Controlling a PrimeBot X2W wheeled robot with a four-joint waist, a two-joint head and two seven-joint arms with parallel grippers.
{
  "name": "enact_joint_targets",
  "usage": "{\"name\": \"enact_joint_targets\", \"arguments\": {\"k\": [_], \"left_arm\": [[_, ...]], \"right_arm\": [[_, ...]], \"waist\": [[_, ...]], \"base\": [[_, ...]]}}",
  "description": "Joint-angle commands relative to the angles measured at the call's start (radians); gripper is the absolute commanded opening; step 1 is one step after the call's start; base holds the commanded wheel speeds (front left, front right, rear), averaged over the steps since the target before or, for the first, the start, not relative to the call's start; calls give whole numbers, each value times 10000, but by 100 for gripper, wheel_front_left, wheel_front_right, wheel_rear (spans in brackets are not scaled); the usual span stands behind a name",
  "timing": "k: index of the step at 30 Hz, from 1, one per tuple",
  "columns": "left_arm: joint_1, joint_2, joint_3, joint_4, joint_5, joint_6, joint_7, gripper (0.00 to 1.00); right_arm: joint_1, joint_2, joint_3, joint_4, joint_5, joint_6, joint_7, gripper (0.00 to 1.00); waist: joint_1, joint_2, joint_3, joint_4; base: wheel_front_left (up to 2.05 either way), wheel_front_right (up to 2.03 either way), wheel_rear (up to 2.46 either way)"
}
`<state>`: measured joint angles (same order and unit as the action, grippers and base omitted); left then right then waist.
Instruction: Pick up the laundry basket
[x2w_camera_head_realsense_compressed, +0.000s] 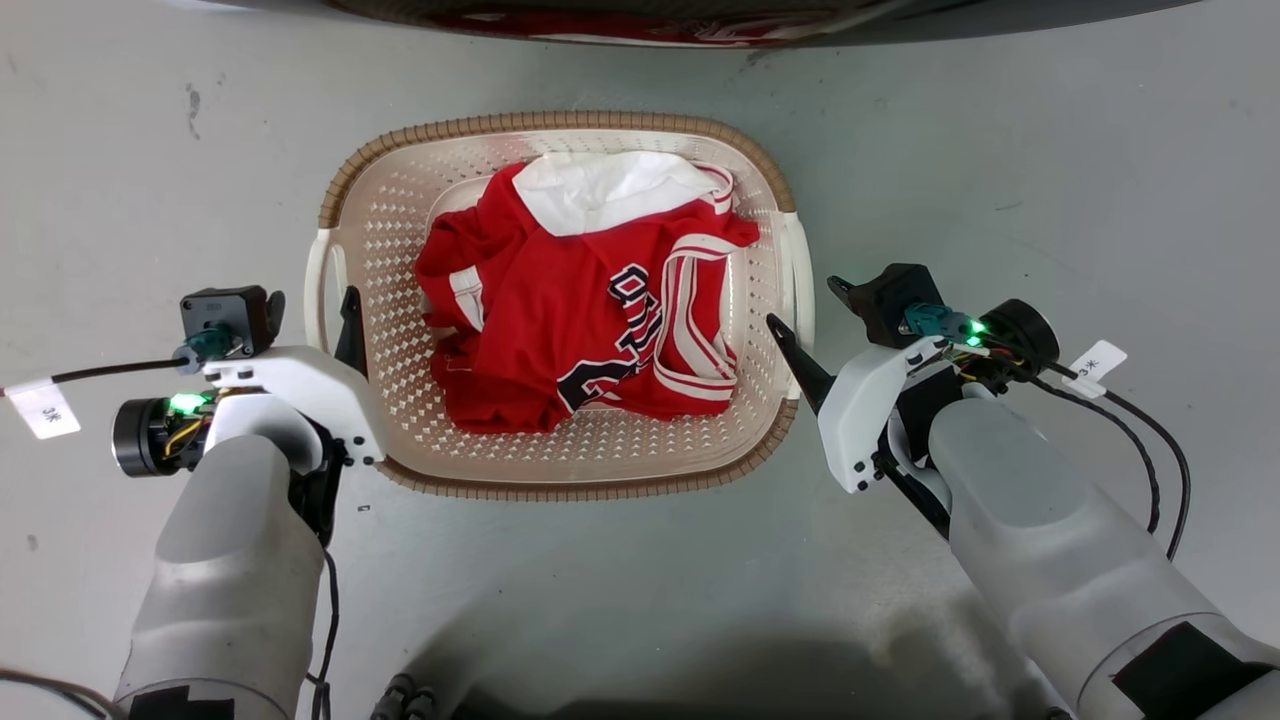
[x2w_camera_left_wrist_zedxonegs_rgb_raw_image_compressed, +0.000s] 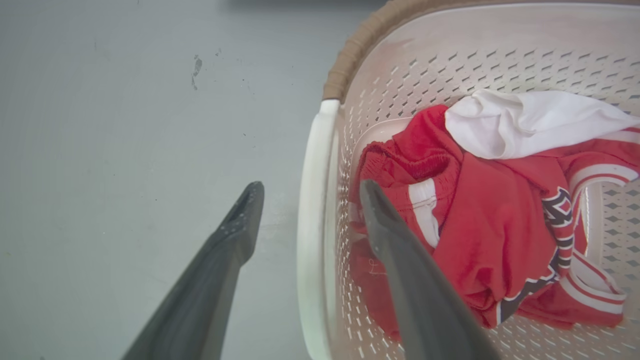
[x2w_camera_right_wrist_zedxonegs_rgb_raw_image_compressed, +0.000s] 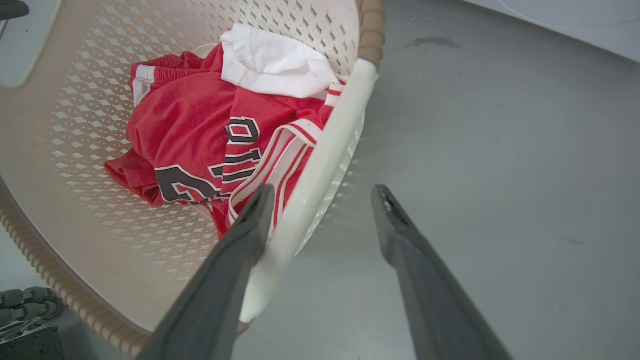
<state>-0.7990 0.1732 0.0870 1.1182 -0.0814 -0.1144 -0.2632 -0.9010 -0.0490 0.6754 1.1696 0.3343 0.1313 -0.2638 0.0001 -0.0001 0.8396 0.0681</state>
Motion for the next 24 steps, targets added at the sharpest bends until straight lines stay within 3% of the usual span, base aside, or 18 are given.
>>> {"name": "enact_joint_targets", "arguments": {"k": [1,14,15,16,17,18,24], "left_arm": [[-128,-37,-20,31,-11,-4,-24,100],[-418,-216,-322,484,-144,-98,-24,100],[-457,-223,-359,516,-129,-110,-24,94],[-494,-226,-381,530,-134,-116,-24,45],[-486,-259,-410,626,-173,-125,-24,12],[-477,-286,-465,697,-177,-131,-24,0],[-530,-338,-660,760,-210,-134,-15,0]], "right_arm": [[-128,-24,43,89,60,-10,-4,100],[-405,-32,440,459,429,-13,189,100],[-429,-32,462,477,439,-13,221,47],[-468,-34,480,504,453,-13,257,23],[-488,-34,501,525,484,-15,281,0],[-488,-35,521,539,519,-15,282,0],[-554,-58,632,639,586,-4,315,0]], "waist": [[-1,1,35,23],[-1,1,362,113],[-1,1,379,119],[-1,1,395,124],[-1,1,408,127],[-1,1,414,129],[-1,1,371,145]], "base": [[0,0,0],[0,0,0],[0,0,0],[0,0,0],[0,0,0],[0,0,0],[0,0,0]]}}
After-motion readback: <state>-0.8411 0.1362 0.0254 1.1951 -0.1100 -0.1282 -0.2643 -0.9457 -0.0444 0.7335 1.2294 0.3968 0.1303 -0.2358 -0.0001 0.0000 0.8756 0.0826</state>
